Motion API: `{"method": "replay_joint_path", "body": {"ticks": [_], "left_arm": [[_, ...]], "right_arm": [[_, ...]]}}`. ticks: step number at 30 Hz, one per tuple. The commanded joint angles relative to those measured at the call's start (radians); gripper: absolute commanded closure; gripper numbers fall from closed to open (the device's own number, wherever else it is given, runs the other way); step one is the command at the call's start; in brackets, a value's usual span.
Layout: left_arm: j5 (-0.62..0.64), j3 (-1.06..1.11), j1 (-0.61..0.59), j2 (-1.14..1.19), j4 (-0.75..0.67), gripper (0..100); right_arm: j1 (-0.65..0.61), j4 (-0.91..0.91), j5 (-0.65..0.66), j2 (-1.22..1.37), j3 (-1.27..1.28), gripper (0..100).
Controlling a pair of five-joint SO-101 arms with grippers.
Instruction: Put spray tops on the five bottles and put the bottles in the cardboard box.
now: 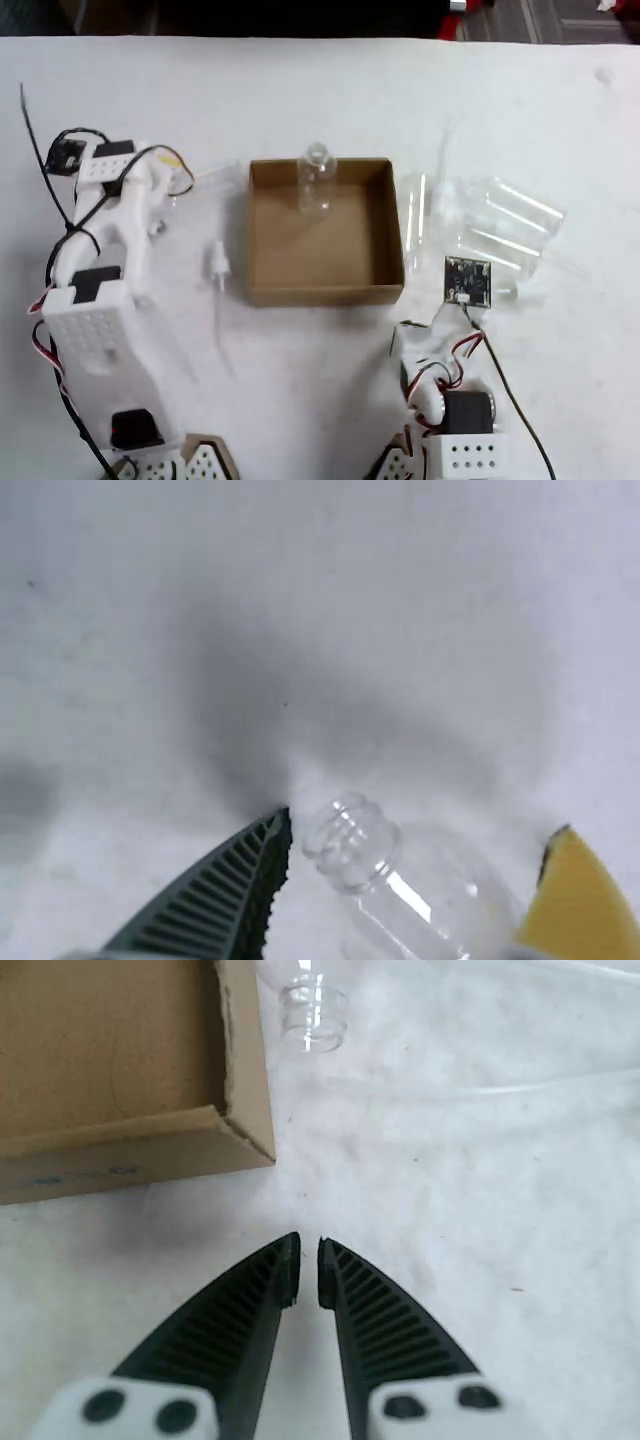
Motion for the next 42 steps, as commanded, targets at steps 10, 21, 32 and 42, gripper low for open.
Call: {"method": "replay_joint_path", "body": {"ticks": [10,21,32,42], "left_arm": [[0.008,-0.069,-0.025,-0.019,-0.015,94],[0.008,-0.265,-0.045,-0.022,0.080,97],[-0.284,-0.703,-0.045,-0.019,0.453,97],[-0.591,-1.195,0.101,-0.024,0.680,98]], "right_arm": [[-0.002,0.010,0.002,-0.005,0.009,98.1],[-0.002,0.010,0.002,-0.005,0.009,98.1],[-0.002,0.010,0.002,-0.005,0.009,98.1],[-0.002,0.010,0.002,-0.005,0.009,98.1]]}}
